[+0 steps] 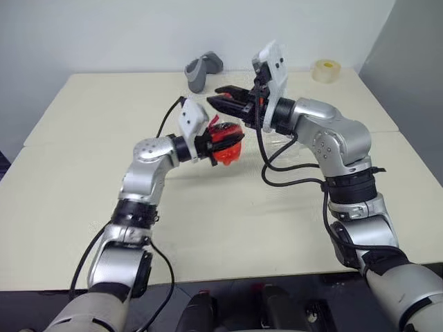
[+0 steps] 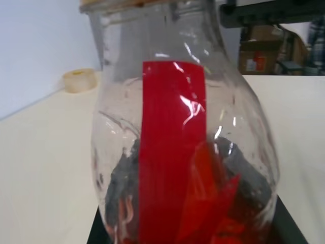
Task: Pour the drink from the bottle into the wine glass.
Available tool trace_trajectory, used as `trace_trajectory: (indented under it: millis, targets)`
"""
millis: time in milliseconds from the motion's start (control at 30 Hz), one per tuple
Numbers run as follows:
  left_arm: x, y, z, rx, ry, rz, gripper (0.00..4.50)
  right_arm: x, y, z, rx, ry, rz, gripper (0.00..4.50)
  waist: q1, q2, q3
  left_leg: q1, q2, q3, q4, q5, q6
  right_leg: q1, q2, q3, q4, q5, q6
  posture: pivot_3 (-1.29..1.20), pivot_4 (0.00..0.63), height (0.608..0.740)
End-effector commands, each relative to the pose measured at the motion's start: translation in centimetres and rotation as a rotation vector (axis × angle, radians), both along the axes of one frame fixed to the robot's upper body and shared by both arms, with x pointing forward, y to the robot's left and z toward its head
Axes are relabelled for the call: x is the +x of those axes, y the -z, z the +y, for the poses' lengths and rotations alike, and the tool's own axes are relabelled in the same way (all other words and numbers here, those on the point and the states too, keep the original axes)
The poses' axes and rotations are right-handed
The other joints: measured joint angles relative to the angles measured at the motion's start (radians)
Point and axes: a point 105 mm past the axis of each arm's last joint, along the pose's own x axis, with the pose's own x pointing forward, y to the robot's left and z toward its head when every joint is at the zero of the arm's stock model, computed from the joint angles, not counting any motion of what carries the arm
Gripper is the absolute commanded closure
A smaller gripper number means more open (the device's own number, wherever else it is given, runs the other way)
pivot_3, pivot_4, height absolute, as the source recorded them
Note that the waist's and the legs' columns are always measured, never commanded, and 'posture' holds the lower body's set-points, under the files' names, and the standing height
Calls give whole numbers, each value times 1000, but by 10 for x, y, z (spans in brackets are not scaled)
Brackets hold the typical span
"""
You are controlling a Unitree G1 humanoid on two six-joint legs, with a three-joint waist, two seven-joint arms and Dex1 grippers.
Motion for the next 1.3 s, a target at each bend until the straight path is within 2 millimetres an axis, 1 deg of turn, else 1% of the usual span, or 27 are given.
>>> trace_trajectory:
  millis: [33,100,133,200,300,367,433,500,533,567,733,867,1000,1200,1300]
  targets:
    - [-51,-24,-17,12,222,-57,3331,-30,-17,10,-22,-224,-96,3220,-1,0,0,0,0,0,0,0,0,0,0,0,0,0,0,0,150,740]
    - [-65,-23,-16,26,262,-41,3332,-43,-12,13,-65,-347,-110,3220,-1,0,0,0,0,0,0,0,0,1,0,0,-1,0,0,0,150,740]
    - [-70,-23,-17,32,274,-35,3332,-48,-10,13,-84,-393,-114,3220,0,0,0,1,0,-1,0,0,0,1,0,0,-1,0,0,0,150,740]
    - [-88,-24,-18,46,325,-36,3333,-56,-5,18,-104,-486,-101,3220,1,0,0,1,0,-1,0,0,1,2,0,-1,-1,0,0,0,150,740]
    - [-106,-29,-20,42,366,-26,3338,-58,-4,27,-113,-548,-91,3220,1,0,0,1,0,-1,0,0,1,2,0,-1,-2,0,0,0,150,740]
    - [-109,-32,-20,46,365,-27,3340,-54,-8,29,-114,-548,-105,3220,1,0,0,1,0,-1,0,0,1,2,0,-1,-1,0,0,0,150,740]
    - [-102,-32,-17,49,331,-31,3340,-48,-12,26,-100,-522,-110,3220,2,0,0,1,0,-1,0,0,1,2,0,-1,-1,0,0,0,150,740]
    - [-93,-32,-13,46,285,-33,3340,-44,-15,20,-72,-484,-104,2467,6,0,0,1,0,-1,0,0,0,2,0,-1,-2,0,0,0,150,740]
    - [-90,-33,-11,45,270,-36,3342,-44,-16,16,-60,-472,-95,2215,7,0,0,1,0,-1,0,0,0,2,0,-1,-2,0,0,0,150,740]
    - [-87,-34,-9,43,254,-38,3344,-44,-16,12,-52,-455,-93,1803,7,0,0,1,0,-1,0,0,0,2,0,-1,-2,0,0,0,150,740]
    - [-79,-37,-1,48,211,-41,3349,-48,-14,-8,-40,-362,-94,25,13,0,0,0,0,-1,0,0,0,2,0,-1,-3,0,0,0,150,740]
    - [-63,-39,6,37,141,-38,3349,-53,-15,-25,-14,-251,-97,0,17,1,0,0,0,-1,0,0,0,2,0,0,-3,0,0,0,150,740]
    - [-43,-40,9,24,75,-43,3349,-45,-17,-30,-1,-97,-133,0,16,1,0,1,0,0,0,0,0,2,0,0,-2,0,0,0,150,740]
    - [-23,-40,6,12,40,-61,3349,-36,-22,-27,36,14,-150,0,19,1,0,0,0,0,0,0,0,2,0,0,-2,0,0,0,150,740]
    - [-13,-38,-4,-5,34,-74,3349,-21,-23,-22,67,130,-158,0,20,1,0,0,0,0,0,0,0,2,0,0,-2,0,0,0,150,740]
